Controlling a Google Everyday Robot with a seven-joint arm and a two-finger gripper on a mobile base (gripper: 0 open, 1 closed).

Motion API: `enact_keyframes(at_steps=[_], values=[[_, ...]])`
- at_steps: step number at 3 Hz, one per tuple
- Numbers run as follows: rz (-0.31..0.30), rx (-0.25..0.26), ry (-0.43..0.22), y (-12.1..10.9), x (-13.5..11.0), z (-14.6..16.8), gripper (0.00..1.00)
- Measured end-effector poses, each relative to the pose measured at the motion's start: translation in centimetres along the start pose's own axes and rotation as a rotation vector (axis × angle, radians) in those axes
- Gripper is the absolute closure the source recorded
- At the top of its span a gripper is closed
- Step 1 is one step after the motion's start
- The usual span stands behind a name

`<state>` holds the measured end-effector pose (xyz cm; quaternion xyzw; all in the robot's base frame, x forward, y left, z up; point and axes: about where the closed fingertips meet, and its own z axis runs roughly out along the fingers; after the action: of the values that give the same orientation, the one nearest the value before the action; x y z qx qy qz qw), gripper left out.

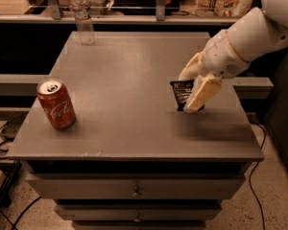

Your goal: Move rxbar chocolate near coke can

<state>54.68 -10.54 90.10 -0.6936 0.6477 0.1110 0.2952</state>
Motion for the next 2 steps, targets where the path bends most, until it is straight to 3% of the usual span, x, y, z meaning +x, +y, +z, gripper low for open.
enact_keyframes(at_steps=[1,2], values=[[0.013,-0.029,0.02,0.5,0.2,1.0,1.0],[-0.057,-0.054,-0.007,1.3,-4.0,3.8,1.0]])
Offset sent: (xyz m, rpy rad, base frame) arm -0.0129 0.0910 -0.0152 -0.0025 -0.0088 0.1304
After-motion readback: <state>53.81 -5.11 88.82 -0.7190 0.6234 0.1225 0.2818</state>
